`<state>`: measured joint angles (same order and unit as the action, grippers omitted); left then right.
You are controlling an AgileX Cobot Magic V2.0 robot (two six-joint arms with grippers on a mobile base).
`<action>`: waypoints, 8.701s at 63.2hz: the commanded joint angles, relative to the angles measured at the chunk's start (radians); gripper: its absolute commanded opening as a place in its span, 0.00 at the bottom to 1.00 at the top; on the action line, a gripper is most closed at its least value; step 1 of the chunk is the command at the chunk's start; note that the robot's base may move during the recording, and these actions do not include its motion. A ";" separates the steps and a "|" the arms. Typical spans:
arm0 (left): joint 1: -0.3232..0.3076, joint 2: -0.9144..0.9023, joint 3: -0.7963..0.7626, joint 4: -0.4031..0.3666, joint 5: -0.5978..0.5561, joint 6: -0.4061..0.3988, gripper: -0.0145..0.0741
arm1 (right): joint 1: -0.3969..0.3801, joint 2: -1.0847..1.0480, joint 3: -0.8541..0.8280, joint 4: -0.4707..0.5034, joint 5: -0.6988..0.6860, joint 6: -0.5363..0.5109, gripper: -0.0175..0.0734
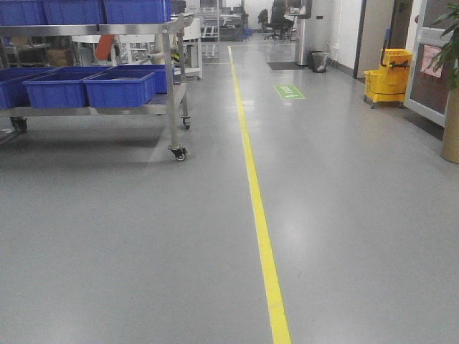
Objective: Pick and sort blue part to right shelf
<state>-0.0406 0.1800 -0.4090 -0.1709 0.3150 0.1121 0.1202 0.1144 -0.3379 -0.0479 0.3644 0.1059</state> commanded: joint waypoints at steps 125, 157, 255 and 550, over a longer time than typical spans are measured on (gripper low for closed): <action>0.001 0.014 -0.030 -0.006 -0.094 0.000 0.48 | -0.008 0.011 -0.028 -0.011 -0.092 -0.006 0.68; 0.001 0.014 -0.030 -0.006 -0.094 0.000 0.48 | -0.008 0.011 -0.028 -0.011 -0.092 -0.006 0.68; 0.001 0.014 -0.030 -0.006 -0.094 0.000 0.48 | -0.008 0.011 -0.028 -0.011 -0.092 -0.006 0.68; 0.001 0.014 -0.030 -0.006 -0.094 0.000 0.48 | -0.008 0.011 -0.028 -0.011 -0.092 -0.006 0.68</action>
<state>-0.0406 0.1800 -0.4090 -0.1709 0.3150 0.1121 0.1180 0.1144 -0.3379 -0.0499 0.3667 0.1041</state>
